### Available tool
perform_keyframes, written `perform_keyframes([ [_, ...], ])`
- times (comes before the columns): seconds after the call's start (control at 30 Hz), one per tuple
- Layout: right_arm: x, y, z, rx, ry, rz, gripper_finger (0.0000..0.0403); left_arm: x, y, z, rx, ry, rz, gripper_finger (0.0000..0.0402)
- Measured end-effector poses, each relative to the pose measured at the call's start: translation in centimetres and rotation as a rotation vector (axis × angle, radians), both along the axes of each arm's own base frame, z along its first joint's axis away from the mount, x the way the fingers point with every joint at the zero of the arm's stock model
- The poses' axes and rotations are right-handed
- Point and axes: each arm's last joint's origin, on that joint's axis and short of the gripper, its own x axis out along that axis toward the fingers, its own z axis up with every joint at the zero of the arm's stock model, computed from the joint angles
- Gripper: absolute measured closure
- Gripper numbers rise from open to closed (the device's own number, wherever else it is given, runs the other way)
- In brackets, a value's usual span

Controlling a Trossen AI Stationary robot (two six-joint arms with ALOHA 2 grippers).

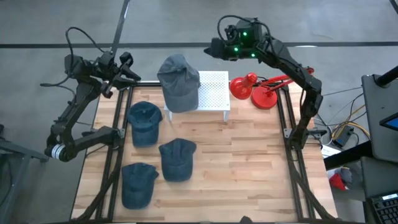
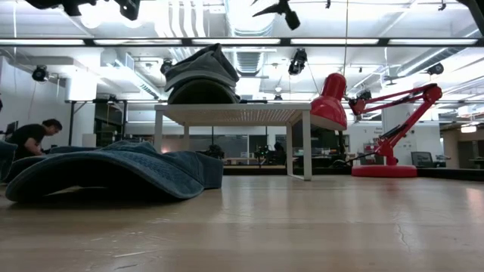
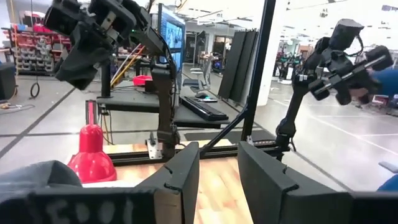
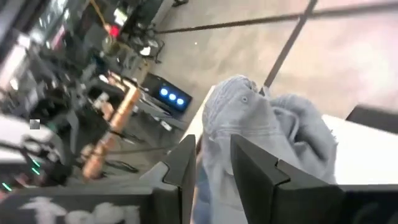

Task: Pick & Place hat
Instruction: Put the top blue cap on the shelf

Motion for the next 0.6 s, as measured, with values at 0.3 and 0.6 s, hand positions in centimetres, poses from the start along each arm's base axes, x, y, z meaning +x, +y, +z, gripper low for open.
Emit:
perform_keyframes([
  [0.3,-0.80,0.47,-0.35,-0.145,0.136,0.089,0.0336,-0.29,-0.93,0.40,-0.092,-0.016,0.046,0.0287],
  [0.6,-0.87,0.51,-0.53,-0.235,0.188,0.136,0.0366,0.62,-0.77,-0.49,-0.151,-0.029,0.029,0.0289],
])
